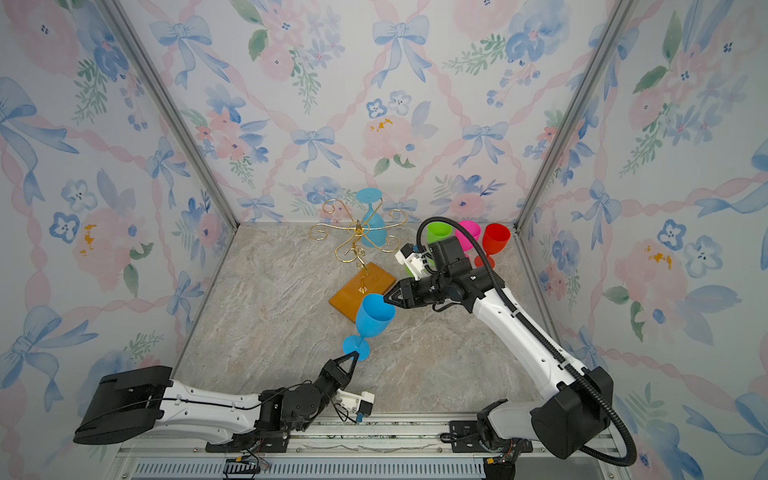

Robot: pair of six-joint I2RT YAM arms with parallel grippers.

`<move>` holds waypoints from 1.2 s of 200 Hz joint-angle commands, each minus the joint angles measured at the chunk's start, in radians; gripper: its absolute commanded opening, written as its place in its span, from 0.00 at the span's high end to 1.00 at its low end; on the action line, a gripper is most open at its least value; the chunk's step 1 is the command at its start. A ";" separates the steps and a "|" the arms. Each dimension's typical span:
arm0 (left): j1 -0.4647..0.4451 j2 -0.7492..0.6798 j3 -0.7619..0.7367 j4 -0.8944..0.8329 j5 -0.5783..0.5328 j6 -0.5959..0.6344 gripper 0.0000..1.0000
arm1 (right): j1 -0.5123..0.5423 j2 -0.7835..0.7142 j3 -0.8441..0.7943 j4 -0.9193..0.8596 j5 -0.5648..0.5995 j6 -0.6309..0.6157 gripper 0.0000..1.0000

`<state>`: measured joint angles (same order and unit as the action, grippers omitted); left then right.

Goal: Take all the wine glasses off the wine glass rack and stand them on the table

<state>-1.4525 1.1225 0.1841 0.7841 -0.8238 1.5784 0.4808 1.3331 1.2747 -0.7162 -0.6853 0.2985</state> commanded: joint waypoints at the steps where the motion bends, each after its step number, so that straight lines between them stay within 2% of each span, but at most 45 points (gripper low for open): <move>1: 0.009 0.004 0.012 0.031 -0.018 0.014 1.00 | 0.006 -0.027 -0.014 -0.035 -0.011 -0.015 0.67; 171: 0.020 0.003 0.015 0.031 -0.030 0.025 0.98 | 0.009 -0.029 -0.008 -0.055 0.018 -0.025 0.98; 216: 0.021 -0.001 0.012 0.030 -0.031 0.025 0.93 | 0.009 -0.036 0.000 -0.051 0.033 -0.016 1.00; 240: 0.021 -0.002 0.010 0.029 -0.030 0.026 0.81 | 0.009 -0.038 0.005 -0.050 0.040 -0.013 1.00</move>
<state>-1.4384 1.1358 0.1844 0.7891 -0.8352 1.6047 0.4816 1.3163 1.2694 -0.7490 -0.6506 0.2771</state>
